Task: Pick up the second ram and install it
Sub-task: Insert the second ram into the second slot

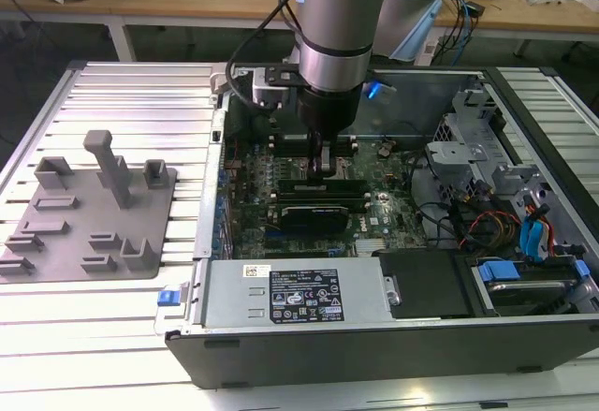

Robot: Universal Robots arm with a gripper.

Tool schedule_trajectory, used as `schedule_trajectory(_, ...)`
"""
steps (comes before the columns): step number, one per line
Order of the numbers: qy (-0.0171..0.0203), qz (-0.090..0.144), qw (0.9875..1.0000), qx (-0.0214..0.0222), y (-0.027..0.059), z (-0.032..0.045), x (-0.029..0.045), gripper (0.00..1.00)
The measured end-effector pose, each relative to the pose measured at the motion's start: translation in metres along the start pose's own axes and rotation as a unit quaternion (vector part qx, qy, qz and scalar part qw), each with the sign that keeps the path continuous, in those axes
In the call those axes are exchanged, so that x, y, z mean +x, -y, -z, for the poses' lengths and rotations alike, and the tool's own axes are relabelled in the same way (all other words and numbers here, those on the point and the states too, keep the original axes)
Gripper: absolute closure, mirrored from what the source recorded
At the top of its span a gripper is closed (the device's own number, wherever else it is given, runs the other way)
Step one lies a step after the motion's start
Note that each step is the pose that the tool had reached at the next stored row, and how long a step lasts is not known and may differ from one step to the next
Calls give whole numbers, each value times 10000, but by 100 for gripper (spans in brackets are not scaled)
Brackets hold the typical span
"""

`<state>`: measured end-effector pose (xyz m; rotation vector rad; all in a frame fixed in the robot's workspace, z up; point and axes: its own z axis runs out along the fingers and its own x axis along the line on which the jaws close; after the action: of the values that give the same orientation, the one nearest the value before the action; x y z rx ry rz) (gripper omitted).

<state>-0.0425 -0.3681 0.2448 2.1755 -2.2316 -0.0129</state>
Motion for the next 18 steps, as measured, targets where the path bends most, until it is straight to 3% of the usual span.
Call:
schedule_trajectory(3, 1, 0, 10000, 0, 3, -42, -1, 91)
schedule_trajectory(18, 1, 1, 10000, 1, 11, -74, -1, 91)
